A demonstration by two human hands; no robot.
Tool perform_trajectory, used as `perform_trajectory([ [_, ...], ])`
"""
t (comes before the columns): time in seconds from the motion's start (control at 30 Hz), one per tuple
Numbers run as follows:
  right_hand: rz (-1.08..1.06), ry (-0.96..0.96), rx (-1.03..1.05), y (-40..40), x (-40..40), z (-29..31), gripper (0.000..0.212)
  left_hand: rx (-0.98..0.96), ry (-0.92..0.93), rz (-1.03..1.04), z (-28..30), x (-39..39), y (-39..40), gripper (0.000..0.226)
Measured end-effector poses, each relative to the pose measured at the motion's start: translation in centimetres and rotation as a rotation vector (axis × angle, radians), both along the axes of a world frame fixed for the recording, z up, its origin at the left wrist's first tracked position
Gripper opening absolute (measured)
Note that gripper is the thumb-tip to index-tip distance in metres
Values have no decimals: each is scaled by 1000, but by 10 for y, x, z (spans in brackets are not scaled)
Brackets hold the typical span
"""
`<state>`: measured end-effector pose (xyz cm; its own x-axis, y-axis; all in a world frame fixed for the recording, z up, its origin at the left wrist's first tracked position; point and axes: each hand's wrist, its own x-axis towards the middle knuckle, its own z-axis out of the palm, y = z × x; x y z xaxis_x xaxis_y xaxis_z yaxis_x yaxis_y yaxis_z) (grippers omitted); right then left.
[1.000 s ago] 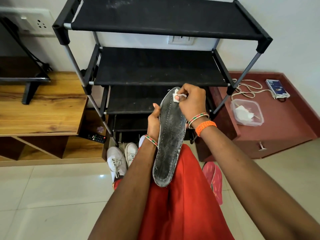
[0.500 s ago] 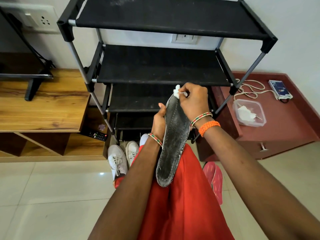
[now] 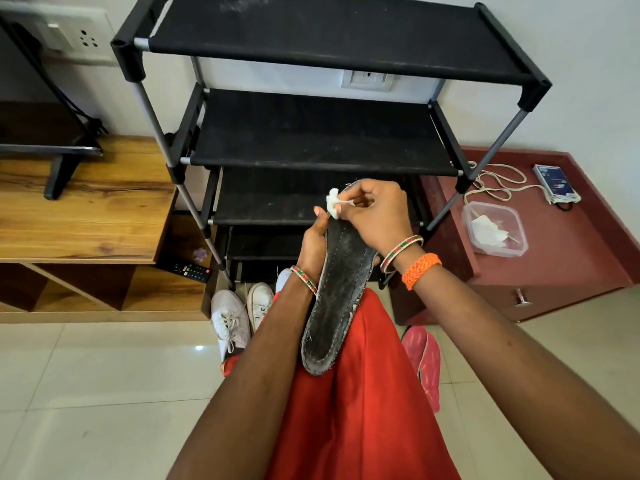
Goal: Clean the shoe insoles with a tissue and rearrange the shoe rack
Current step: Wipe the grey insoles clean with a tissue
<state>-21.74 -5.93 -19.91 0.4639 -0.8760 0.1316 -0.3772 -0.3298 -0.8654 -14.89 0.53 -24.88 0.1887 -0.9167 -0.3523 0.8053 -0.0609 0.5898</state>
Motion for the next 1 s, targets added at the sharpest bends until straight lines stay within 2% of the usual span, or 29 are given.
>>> perform_trajectory([
  [0.1, -119, -437, 523, -11, -8, 11, 23, -7, 67, -14, 1, -3, -2, 60],
  [0.17, -157, -608, 752, -20, -18, 11, 28, 1, 108, -29, -2, -3, -3, 65],
  [0.33, -115, -527, 771, -31, -31, 4, 32, 12, 176, -45, -8, 0, -8, 69],
  [0.43, -111, -436, 630, -34, -33, 2, 18, 13, 156, -65, -8, -2, -9, 72],
  [0.5, -115, -262, 392, -41, -34, -2, 11, 14, 149, -69, -10, -2, -11, 72],
  [0.6, -125, 15, 45, -49, -31, -5, 12, 40, 136, -57, -13, -1, -12, 72],
  [0.7, -135, 185, -209, -44, -26, -2, 14, 64, 104, -54, -12, -2, -12, 72],
  [0.83, -112, 261, -314, -32, -13, -8, 12, 26, 11, -34, -12, -1, -10, 69],
  [1.0, 223, 302, -515, -14, -9, -18, 15, -5, -18, -31, -18, 6, -10, 62],
])
